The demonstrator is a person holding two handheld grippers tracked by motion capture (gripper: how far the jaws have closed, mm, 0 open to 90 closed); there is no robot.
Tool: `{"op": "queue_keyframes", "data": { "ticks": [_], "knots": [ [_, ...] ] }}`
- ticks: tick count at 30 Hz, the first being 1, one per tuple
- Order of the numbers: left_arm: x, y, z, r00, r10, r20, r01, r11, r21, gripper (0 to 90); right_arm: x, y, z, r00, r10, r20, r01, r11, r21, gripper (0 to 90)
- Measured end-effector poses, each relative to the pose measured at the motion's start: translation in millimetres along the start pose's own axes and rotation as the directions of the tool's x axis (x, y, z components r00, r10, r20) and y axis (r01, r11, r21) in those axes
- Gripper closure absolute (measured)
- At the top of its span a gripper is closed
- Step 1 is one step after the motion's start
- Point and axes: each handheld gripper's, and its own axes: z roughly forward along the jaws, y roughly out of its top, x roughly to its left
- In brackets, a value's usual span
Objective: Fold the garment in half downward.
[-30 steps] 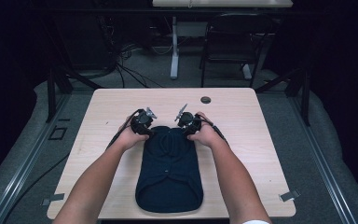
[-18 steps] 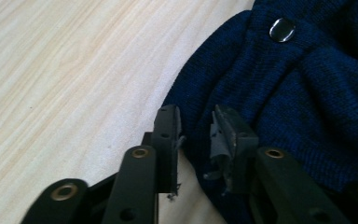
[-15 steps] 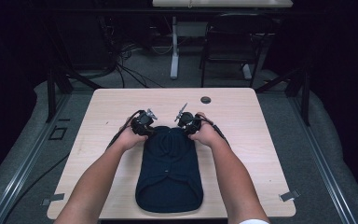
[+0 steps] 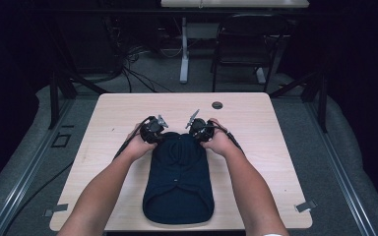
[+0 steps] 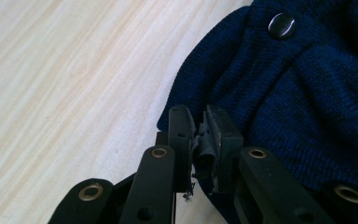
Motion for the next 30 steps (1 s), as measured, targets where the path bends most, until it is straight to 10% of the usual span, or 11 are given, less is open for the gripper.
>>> {"op": "queue_keyframes", "data": {
  "ticks": [30],
  "knots": [
    [10.0,19.6,-95.1,0.9939,0.016,-0.109,-0.038,0.9791,-0.200,82.4,-1.4,15.2,-85.0,0.9930,-0.039,0.111,0.062,0.974,-0.216,81.4]
  ]
}}
